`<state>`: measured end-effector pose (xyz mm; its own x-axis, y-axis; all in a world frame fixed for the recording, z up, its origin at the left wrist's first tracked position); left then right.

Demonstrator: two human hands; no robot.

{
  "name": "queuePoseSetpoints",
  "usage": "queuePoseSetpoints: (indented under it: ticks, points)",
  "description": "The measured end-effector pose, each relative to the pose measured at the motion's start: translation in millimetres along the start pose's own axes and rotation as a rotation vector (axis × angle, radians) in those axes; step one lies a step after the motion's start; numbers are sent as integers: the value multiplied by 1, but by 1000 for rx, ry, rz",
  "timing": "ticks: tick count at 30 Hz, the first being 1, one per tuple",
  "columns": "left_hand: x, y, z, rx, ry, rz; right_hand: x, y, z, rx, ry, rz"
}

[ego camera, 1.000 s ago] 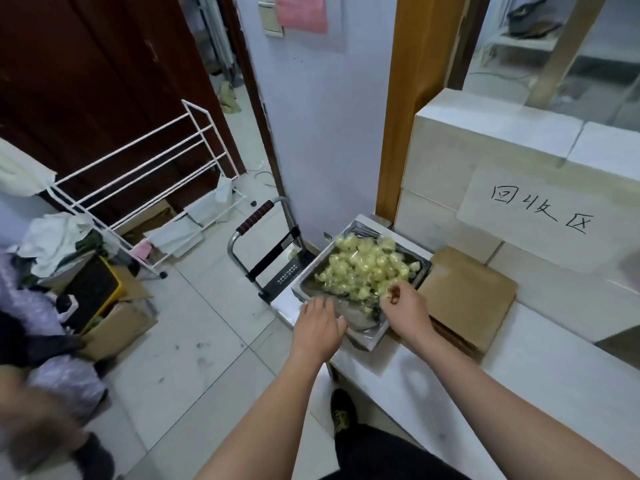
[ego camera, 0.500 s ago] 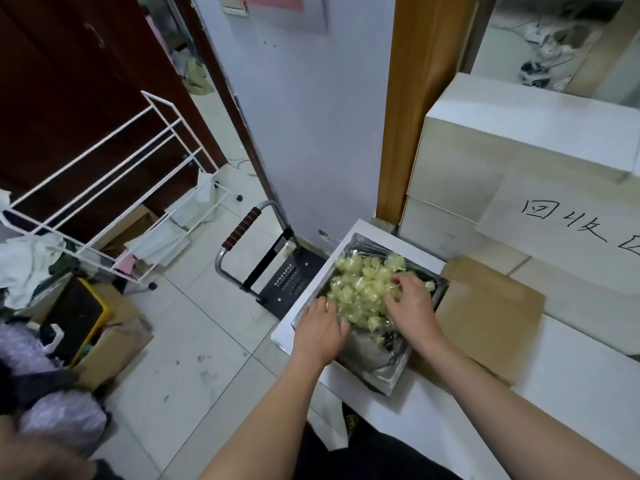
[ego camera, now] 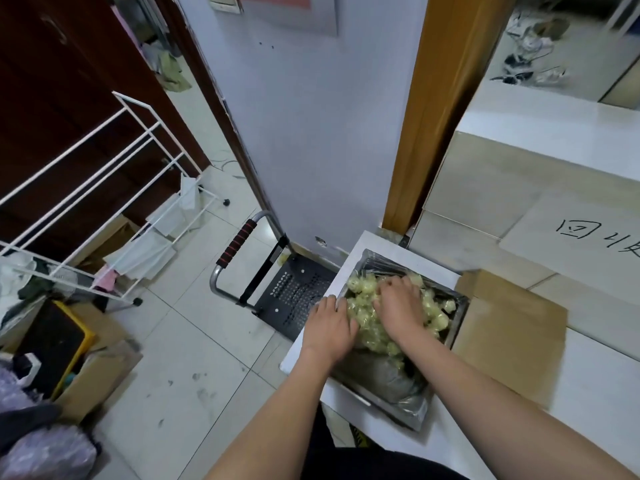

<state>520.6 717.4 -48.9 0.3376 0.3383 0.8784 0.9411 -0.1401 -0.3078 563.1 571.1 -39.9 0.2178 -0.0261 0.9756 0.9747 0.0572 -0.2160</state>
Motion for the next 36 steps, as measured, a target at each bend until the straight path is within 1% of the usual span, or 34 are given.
queuePoseSetpoints:
  ticks: [3, 6, 11, 13, 15, 17, 20, 25, 31, 36]
  points:
    - [1, 5, 7, -16, -2, 22, -2, 4, 7, -34, -91, 51]
    - [3, 8, 10, -22, -19, 14, 1, 6, 12, -38, -106, 46]
    - [7, 7, 12, -22, -22, 19, 13, -2, 9, -75, -33, -18]
    - [8, 5, 12, -19, -8, 14, 18, -10, 6, -58, 6, -51]
    - [9, 2, 10, -16, 0, 4, 18, -21, 3, -20, 32, -36]
    - [10, -2, 4, -15, 6, -10, 15, -35, -2, 0, 37, 13]
    - [6, -11, -8, -34, 32, -22, 10, -57, -15, -3, 33, 58]
    - [-8, -30, -39, -84, 112, -11, 9, -93, -43, -45, 5, 77]
    - [-22, -59, -84, -191, 167, 27, 12, -139, -75, -156, -28, 73]
    - [-29, -89, -116, -278, 151, 33, 17, -186, -94, -243, -105, 61]
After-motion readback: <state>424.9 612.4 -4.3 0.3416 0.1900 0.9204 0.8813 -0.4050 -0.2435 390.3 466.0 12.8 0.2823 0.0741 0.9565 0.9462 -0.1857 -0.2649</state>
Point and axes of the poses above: each hand's wrist, its own y-axis towards the middle knuckle, its own x-axis out of the back of the hand, z = x × y, the point moved 3 cm from there along y, towards the middle knuckle, and after that the axes turned 11 degrees about -y, right-handed, at the moved point
